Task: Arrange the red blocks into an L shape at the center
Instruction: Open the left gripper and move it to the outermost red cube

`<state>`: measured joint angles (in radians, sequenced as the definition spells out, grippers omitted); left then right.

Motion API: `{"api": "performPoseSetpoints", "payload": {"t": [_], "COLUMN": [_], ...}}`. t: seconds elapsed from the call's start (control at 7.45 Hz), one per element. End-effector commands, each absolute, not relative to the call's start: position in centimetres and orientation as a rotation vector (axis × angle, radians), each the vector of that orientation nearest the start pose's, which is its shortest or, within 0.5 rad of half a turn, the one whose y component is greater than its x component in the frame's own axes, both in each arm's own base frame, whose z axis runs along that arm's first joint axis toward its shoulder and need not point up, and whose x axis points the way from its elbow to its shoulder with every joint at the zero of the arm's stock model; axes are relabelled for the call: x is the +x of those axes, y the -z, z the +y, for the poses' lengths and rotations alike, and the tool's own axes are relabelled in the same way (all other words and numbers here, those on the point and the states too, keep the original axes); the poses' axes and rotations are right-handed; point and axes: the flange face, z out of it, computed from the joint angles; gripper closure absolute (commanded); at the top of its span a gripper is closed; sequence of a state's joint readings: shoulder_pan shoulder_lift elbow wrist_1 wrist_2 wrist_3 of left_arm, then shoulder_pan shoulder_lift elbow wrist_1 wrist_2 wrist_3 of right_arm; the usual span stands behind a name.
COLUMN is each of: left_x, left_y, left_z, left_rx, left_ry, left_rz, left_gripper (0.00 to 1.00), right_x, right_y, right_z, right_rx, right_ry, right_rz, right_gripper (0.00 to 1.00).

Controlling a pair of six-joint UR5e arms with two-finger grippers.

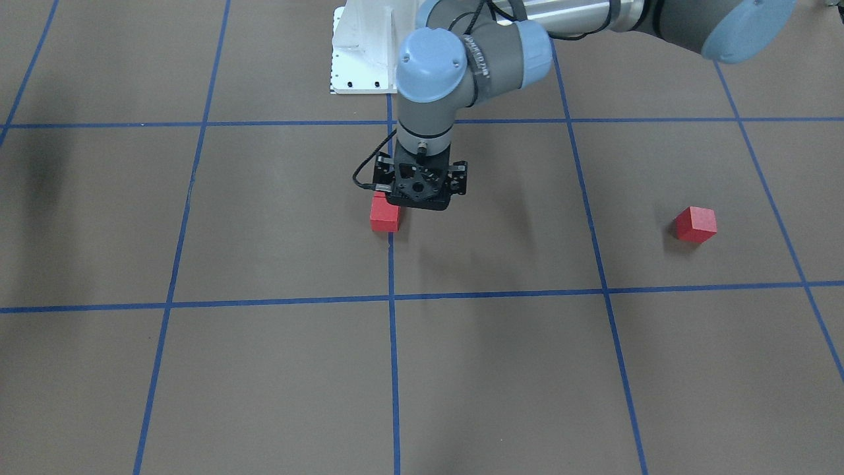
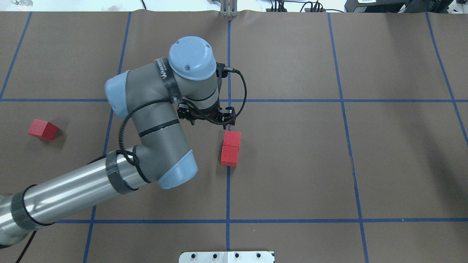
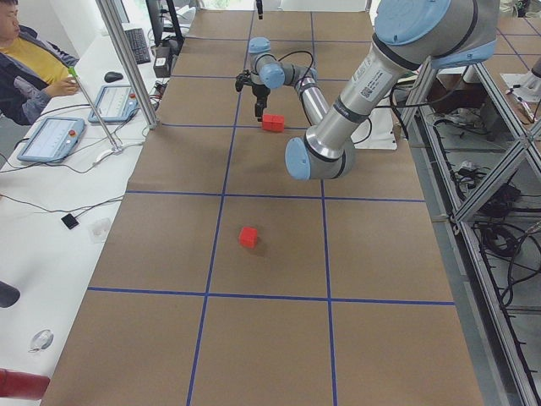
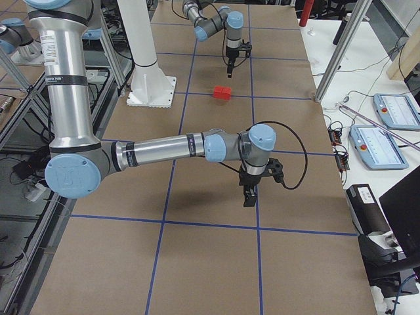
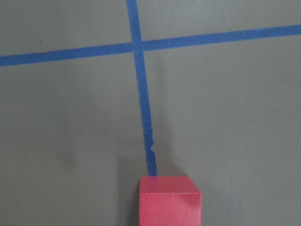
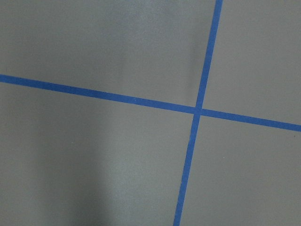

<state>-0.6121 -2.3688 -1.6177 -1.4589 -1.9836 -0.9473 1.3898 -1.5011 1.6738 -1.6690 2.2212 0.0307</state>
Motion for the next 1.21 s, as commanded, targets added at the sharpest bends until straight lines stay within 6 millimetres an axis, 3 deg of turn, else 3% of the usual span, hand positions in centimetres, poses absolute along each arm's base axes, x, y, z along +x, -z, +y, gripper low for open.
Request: {"api": "performPoseSetpoints", "payload": {"t": [0.0,0.27,0.4,0.54,0.67,0.81,1.07], "left_x": [40.6,31.7,26.6,22.6,18.7,18.7,18.1], "left_y": [-26.8,-35.3,-40.8,-46.1,-48.5,-50.2,-53.4], "left_z": [-49.1,-52.0,-52.3,-51.2,-51.5,-51.6,-49.7], "left_rx": [0.172,0.194,0.213,0.172,0.181,0.175,0.252], "left_ry": [-0.297,-0.394,-0.413,-0.349,-0.276,-0.278,-0.349], "left_rz": [0.761,0.722,0.724,0.709,0.679,0.677,0.738], "left_gripper": [0.00,0.00,0.00,0.00,0.00,0.00,0.00], "right_x": [-2.2,-2.2,-2.2,-2.2,-2.2,-2.2,-2.2], "right_y": [-59.4,-59.7,-59.8,-60.3,-60.2,-60.1,-59.9], "right_z": [-52.6,-52.4,-52.4,-52.4,-52.5,-52.5,-52.7], "right_rx": [-0.004,-0.009,-0.011,-0.020,-0.017,-0.015,0.008], "right_ry": [0.167,0.166,0.166,0.163,0.164,0.164,0.172], "right_rz": [-0.654,-0.654,-0.653,-0.653,-0.653,-0.653,-0.655], "right_gripper": [0.00,0.00,0.00,0.00,0.00,0.00,0.00]}}
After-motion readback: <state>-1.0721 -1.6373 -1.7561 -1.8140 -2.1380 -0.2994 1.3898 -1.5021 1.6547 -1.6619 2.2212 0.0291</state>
